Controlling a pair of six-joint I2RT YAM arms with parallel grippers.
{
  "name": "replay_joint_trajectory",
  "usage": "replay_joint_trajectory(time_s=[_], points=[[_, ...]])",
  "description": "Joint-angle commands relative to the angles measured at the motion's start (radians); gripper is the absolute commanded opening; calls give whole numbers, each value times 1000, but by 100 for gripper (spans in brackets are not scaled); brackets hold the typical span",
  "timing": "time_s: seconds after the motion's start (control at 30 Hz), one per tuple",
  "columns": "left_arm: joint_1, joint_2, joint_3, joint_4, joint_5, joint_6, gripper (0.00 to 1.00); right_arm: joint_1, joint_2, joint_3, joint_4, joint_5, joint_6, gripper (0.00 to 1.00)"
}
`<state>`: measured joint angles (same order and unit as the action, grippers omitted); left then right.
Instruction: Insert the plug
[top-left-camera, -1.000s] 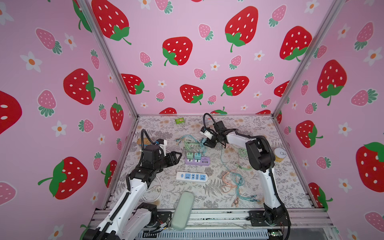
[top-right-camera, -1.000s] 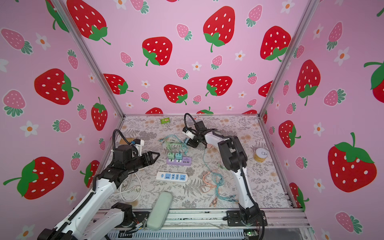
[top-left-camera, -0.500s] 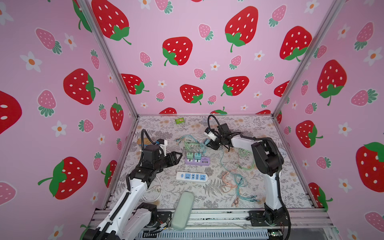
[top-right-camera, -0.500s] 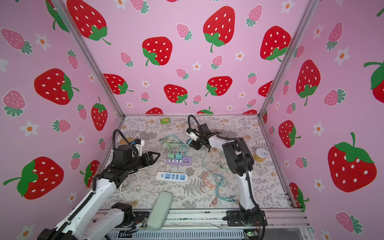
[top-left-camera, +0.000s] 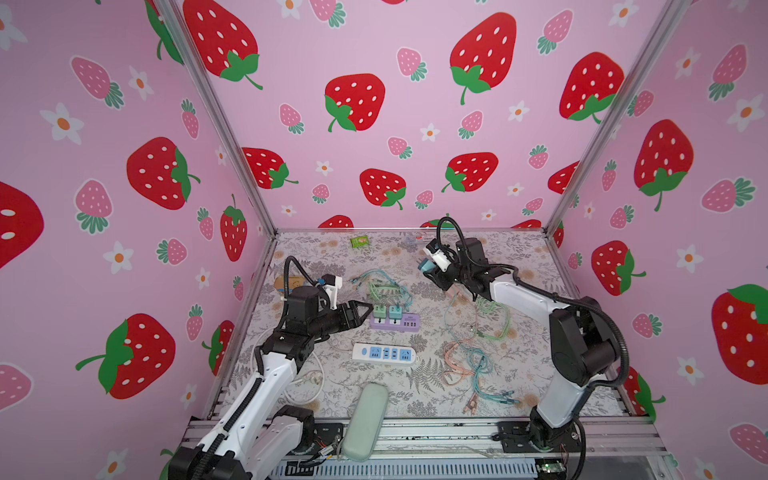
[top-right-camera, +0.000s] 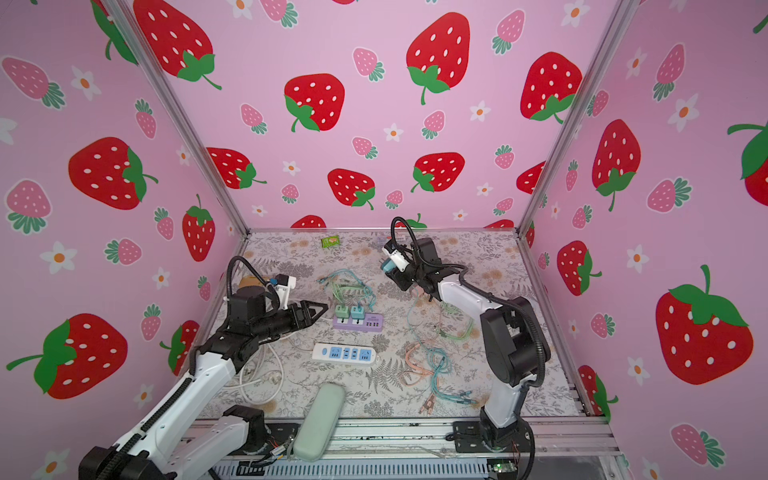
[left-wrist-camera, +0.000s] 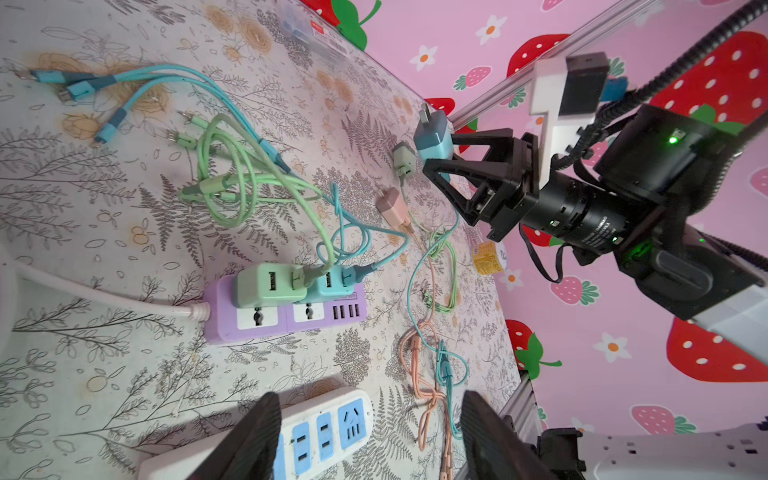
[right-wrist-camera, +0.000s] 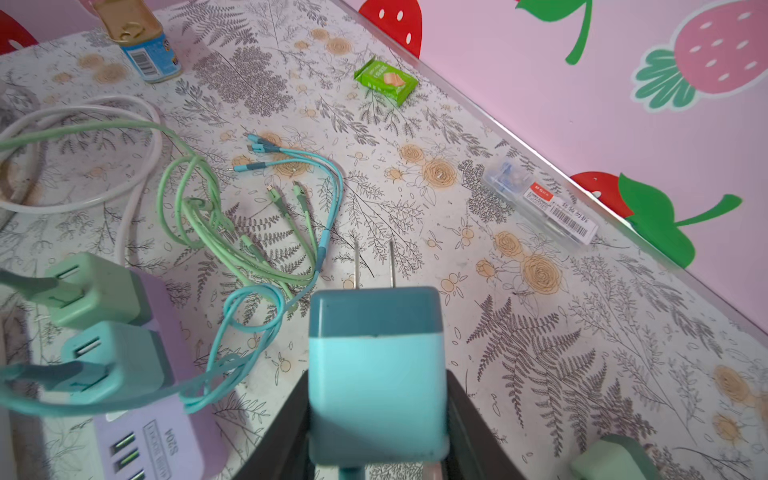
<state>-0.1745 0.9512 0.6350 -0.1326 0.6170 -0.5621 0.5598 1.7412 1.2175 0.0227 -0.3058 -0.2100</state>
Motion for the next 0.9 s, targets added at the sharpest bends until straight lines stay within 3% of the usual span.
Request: replay_joint_trajectory(time_s=[0.0,0.17,0.37,0.87], points=[[3,-3,50,69,71,-27,73,-3,-80,-42,28,-49,-27,21],[3,7,51,132,131,-67,85,4,-175,-108,30,-131,-57,21],[-1,28,52,220,200,-122,91,46,-274,-184,30,-187,-101,21],[-100,138,106,260,245,-141,91,199,-354,-227,6,-216,-143,22]])
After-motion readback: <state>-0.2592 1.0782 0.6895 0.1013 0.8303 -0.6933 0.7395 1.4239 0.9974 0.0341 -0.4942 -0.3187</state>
